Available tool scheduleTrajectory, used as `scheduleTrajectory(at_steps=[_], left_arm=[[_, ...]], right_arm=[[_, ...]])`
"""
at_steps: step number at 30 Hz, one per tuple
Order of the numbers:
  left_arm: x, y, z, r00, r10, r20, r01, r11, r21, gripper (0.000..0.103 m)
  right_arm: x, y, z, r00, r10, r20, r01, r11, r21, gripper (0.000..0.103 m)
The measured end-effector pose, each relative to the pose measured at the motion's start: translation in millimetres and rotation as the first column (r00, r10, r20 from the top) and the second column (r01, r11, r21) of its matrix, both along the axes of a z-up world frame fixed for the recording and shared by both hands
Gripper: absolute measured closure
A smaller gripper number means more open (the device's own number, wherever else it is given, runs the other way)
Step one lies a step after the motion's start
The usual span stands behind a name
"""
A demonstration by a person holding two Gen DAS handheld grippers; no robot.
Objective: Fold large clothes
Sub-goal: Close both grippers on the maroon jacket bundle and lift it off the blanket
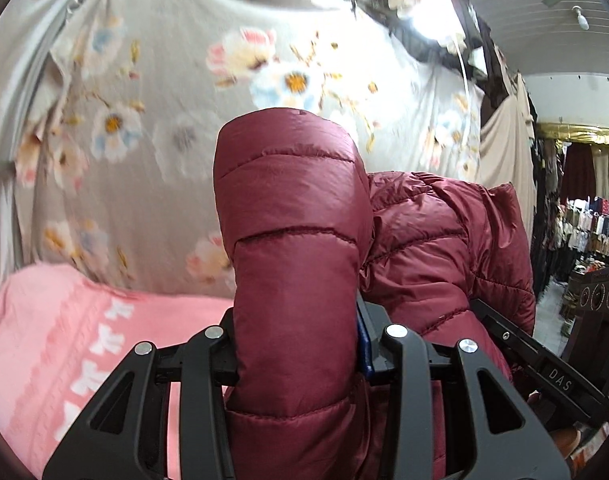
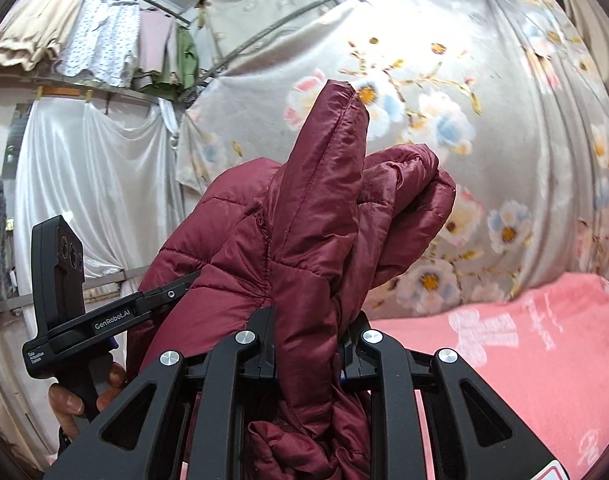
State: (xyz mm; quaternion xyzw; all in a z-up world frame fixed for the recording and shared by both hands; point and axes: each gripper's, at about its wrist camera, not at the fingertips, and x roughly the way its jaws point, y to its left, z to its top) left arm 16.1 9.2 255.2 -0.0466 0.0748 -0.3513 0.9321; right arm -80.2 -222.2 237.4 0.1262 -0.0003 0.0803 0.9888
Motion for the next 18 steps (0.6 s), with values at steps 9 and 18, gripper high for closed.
scheduleTrajectory(at_steps=[9,18], left_arm=[[67,33,-14,0.997,0.074,-0.002,-0.074,0.997,0.024,0.065],[173,32,-107,0.974,0.116,-0.194,-0.098,0.99,0.101,0.065]], right_arm=[[94,31,-16,0.996,0.06,-0.072,-0.061,0.998,-0.008,0.084],[192,47,-103,0.961,0.063,-0.27,-0.063,0.998,0.009,0.084]])
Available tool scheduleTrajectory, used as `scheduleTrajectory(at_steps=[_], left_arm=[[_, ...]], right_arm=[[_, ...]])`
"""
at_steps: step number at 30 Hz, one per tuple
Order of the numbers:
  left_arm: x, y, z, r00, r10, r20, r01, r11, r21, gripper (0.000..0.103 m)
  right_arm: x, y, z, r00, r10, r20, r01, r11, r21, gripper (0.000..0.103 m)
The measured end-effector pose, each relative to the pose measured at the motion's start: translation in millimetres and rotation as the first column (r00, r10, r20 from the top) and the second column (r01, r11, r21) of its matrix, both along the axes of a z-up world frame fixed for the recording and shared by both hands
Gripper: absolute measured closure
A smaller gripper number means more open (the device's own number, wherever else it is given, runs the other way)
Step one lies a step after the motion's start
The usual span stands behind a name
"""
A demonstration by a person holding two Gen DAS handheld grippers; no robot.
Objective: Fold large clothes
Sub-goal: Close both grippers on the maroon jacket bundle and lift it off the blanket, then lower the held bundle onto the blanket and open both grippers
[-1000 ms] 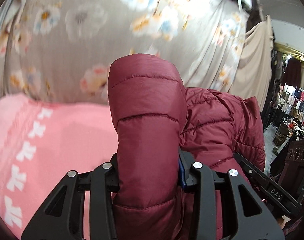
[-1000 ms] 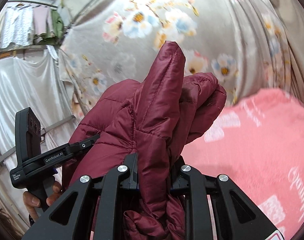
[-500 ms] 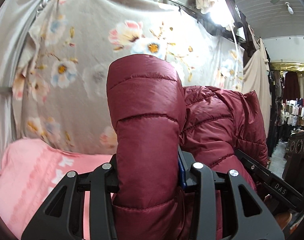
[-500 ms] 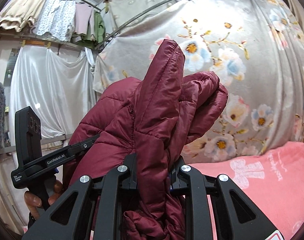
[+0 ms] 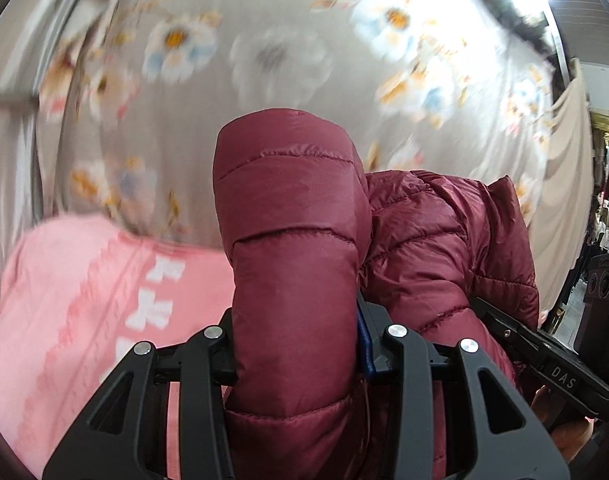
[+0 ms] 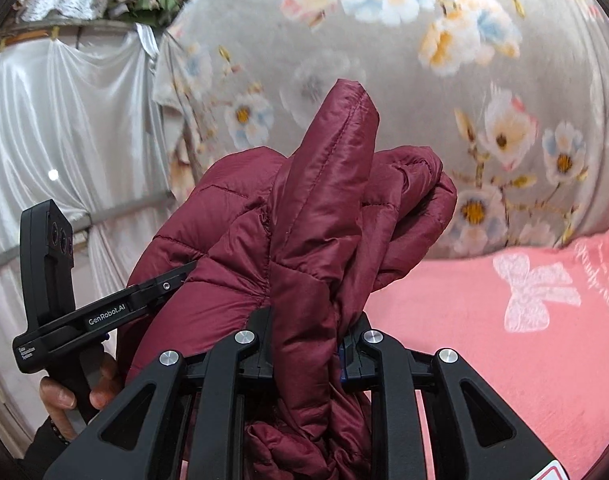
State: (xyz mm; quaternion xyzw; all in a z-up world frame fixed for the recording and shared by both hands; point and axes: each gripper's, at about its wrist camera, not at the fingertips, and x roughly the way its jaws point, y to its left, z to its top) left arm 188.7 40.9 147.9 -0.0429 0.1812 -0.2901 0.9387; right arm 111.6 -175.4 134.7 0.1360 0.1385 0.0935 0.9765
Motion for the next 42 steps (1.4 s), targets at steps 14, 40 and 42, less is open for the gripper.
scheduleTrajectory(at_steps=[14,40,42], left_arm=[[95,-7,-149,0.97,0.021,-0.244,-0.003,0.997,0.074,0.065],[89,7,-146,0.859,0.409,-0.308,-0.297,0.888,0.351,0.011],[81,-9,-132,0.869,0.417,-0.265,-0.303,0.874,0.381,0.011]], right_arm=[[88,-4,-139,0.964,-0.005,-0.267,0.016,0.999,0.038,0.084],[50,-21,-127,0.894,-0.213,-0.394,0.186,0.977,-0.106,0.065],[55,-5,-113,0.898,-0.233,-0.375,0.181,0.969,-0.168,0.076]])
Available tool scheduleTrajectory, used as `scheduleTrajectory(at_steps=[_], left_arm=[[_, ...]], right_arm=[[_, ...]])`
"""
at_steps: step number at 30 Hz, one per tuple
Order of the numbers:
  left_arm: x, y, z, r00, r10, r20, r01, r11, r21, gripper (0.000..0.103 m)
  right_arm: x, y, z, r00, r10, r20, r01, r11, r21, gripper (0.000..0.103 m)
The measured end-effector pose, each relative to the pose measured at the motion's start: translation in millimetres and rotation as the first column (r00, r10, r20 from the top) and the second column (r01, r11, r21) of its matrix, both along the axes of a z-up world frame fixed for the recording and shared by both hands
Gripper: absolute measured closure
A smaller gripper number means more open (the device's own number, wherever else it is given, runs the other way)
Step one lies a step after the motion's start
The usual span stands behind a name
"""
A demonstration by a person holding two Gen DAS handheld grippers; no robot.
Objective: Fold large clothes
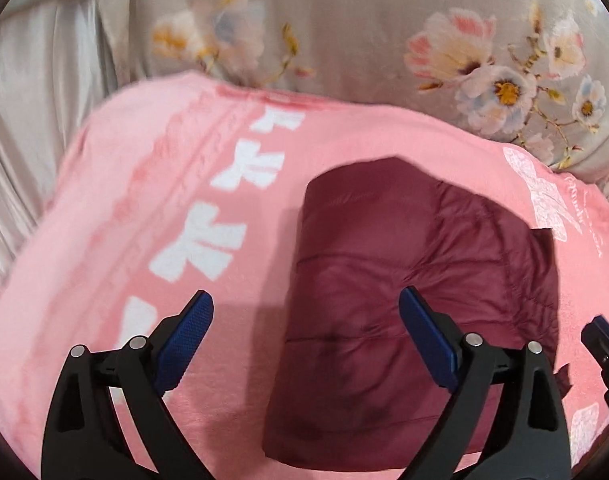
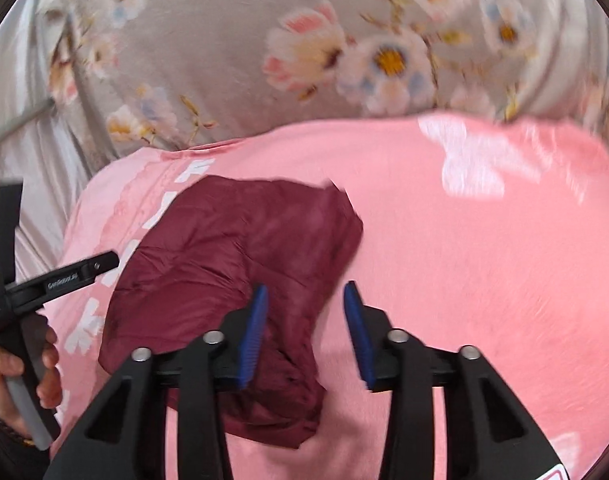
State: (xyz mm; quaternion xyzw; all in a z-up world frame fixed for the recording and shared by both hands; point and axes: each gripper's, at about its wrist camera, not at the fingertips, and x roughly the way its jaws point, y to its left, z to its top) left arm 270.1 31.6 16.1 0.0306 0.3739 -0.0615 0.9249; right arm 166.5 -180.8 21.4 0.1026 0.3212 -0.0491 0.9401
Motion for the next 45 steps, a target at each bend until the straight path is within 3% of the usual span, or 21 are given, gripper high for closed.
scheduleTrajectory(at_steps=[2,4,13,17,24,45], left_arm=[[-1,-15,5,1.0,-0.011,-0.001,0.011,1.0,0.026,0.011],[3,-29,3,1.0,-0.008,-0.015,0.009,0.999,0.052,0.011],[46,-58,-41,0.992,0.04,-0.117,-0.029,0.995,0.098,0.011],[46,-63,-56,0.996,0.036,-0.079,-0.026,0.991,0.129,0.008],[49,-65,-68,0.998,0.032,-0.059,-0.025,0.993,0.117,0.005],[43,-68,-81,0.999,0.036,0.038,-0.04,0.992,0.118,0.005]], right_arm=[[13,17,4,1.0,-0.003,-0.011,0.002,0.996,-0.086,0.084],[25,22,1,0.999,-0.017,-0.029,0.014,0.994,-0.112,0.09],[83,11,-48,0.985,-0.074,-0.153,0.06,0.994,-0.096,0.094],[87,7,-70,0.984,-0.065,-0.166,0.052,0.995,-0.083,0.095],[86,2,-86,0.988,-0.065,-0.143,0.059,0.997,-0.045,0.095],[87,4,-91,0.989,-0.069,-0.134,0.063,0.997,-0.048,0.095]])
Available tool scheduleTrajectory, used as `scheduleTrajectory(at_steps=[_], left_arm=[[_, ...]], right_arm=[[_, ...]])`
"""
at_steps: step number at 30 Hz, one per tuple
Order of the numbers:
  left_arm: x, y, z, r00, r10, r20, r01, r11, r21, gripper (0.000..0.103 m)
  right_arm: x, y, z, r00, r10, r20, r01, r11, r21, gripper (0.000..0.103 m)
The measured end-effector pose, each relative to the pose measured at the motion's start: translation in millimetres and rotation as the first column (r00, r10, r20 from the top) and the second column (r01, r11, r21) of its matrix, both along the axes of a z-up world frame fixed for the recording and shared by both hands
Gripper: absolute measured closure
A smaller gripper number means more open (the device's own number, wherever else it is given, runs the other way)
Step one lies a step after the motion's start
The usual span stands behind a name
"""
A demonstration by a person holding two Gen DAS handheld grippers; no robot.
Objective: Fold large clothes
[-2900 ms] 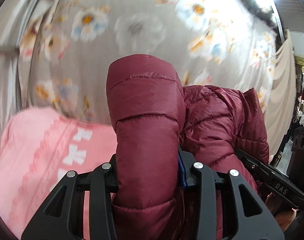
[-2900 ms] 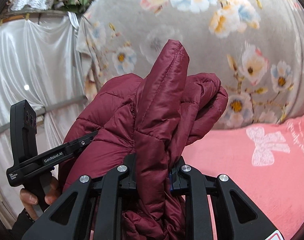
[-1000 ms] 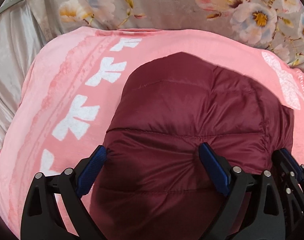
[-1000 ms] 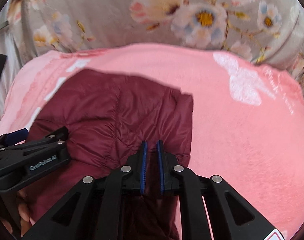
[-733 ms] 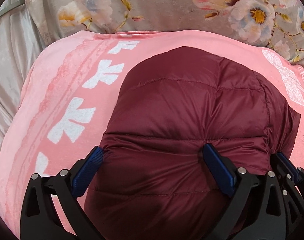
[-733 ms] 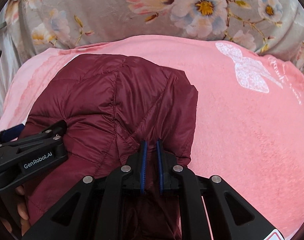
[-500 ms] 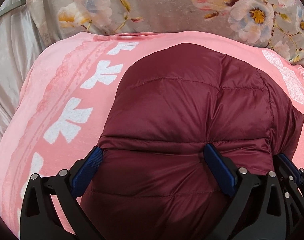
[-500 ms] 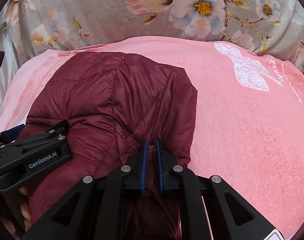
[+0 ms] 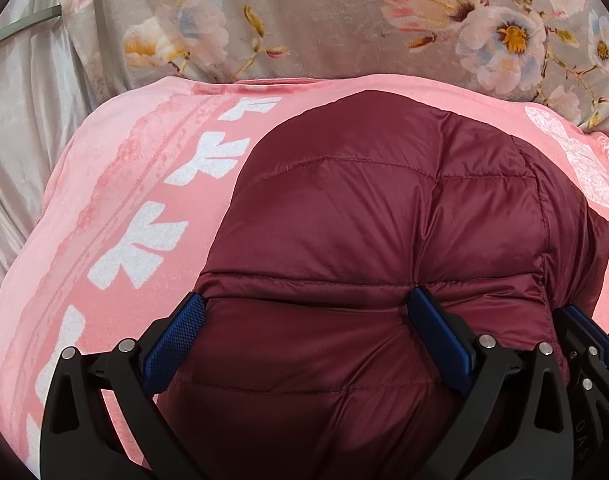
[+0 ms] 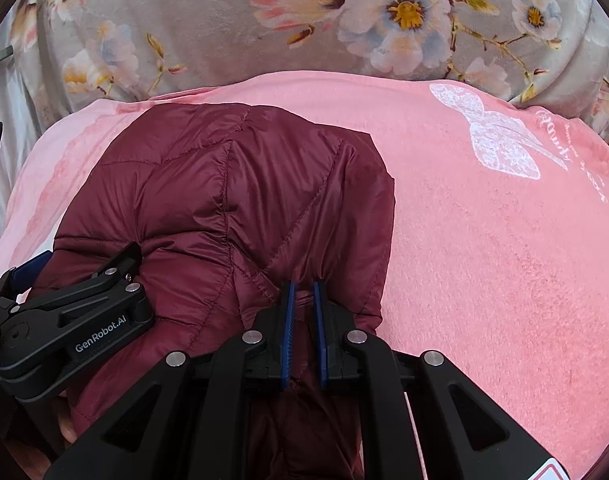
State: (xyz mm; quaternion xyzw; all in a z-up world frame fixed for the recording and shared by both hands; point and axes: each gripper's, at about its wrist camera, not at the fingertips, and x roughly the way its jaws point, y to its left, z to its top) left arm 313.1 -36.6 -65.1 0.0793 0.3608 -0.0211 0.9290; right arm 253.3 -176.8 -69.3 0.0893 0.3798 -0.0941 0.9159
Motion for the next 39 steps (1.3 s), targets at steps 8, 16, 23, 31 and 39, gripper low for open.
scheduleTrajectory(at_steps=[8,16,23,31,39], left_arm=[[-2,4,3,1.0,-0.016,-0.005,0.016,1.0,-0.027,0.005],[-68,26,53,0.997,-0.071,0.028,0.073,0.995,-0.072,0.005],[-139,49,53,0.997,-0.053,0.05,0.057,0.994,-0.092,0.005],[-198,45,18,0.999,-0.046,0.025,0.049,0.989,-0.136,0.005],[-206,44,-3,0.999,-0.017,-0.044,0.011,0.992,-0.127,0.005]], right_arm=[[-4,-1,10,1.0,0.0,-0.013,0.0,1.0,0.016,0.093],[-69,20,68,0.992,0.049,0.113,-0.048,0.999,-0.015,0.061],[-149,24,70,0.981,0.028,0.193,-0.015,0.998,-0.067,0.025],[-201,28,34,0.988,0.01,0.156,-0.001,0.998,-0.06,0.017],[-204,33,11,0.998,-0.01,0.055,0.013,0.998,-0.055,0.016]])
